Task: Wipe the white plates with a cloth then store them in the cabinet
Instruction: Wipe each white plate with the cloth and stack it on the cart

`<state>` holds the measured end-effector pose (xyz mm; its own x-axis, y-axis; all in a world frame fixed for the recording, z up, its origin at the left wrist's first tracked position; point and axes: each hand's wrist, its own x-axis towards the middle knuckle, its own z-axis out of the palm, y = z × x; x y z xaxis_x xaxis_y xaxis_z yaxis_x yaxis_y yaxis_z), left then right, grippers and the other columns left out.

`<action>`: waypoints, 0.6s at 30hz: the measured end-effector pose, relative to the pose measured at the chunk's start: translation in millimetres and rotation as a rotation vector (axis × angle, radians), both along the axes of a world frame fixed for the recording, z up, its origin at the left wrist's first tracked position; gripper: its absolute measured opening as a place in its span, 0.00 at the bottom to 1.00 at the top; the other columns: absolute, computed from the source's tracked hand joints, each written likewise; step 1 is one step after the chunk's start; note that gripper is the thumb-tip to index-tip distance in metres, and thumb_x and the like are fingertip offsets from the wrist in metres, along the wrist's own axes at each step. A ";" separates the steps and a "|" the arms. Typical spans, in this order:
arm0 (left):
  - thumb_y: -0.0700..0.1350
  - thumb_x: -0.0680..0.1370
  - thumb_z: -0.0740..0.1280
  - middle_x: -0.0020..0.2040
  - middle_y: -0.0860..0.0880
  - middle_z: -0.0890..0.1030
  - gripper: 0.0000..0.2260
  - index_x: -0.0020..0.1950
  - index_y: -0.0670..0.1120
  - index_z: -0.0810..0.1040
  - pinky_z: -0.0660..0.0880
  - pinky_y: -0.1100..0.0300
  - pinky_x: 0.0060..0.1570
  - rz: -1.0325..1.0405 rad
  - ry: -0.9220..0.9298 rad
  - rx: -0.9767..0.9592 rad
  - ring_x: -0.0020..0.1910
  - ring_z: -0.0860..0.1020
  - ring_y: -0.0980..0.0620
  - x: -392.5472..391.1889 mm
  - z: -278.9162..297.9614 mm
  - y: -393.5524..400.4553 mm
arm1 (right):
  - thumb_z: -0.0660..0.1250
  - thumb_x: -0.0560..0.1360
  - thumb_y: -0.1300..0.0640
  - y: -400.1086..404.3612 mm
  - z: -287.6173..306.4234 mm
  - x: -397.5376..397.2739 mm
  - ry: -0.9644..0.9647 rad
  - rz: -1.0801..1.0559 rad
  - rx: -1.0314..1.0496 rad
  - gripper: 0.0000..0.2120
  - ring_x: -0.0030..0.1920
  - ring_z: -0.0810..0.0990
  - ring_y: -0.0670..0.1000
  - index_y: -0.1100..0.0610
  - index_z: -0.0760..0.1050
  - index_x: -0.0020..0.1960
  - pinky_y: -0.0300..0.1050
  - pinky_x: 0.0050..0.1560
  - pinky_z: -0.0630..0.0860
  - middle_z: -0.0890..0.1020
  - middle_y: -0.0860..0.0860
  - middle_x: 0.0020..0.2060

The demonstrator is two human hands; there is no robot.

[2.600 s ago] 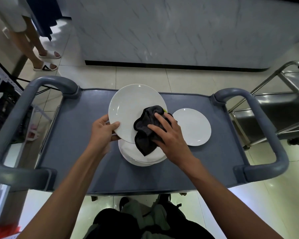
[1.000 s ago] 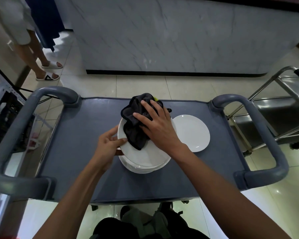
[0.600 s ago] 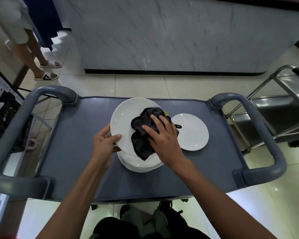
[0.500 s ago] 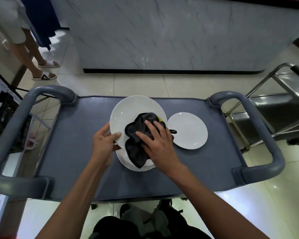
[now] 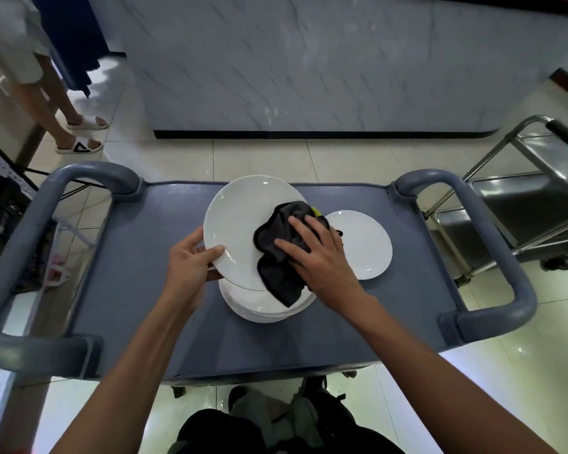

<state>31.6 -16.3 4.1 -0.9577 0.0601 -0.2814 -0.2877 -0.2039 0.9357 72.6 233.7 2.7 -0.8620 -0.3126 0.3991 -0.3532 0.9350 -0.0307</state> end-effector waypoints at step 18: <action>0.29 0.76 0.66 0.49 0.42 0.87 0.23 0.66 0.50 0.80 0.81 0.52 0.35 -0.183 0.017 -0.039 0.44 0.86 0.42 9.8 7.0 4.1 | 0.64 0.80 0.50 -42.8 19.0 -37.0 0.074 0.025 -0.015 0.20 0.76 0.63 0.63 0.49 0.74 0.71 0.65 0.73 0.60 0.67 0.57 0.76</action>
<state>41.4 -12.2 11.2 -0.9364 0.2234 -0.2705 -0.3005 -0.1129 0.9471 35.6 190.9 21.7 -0.8218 -0.3270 0.4665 -0.3782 0.9256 -0.0175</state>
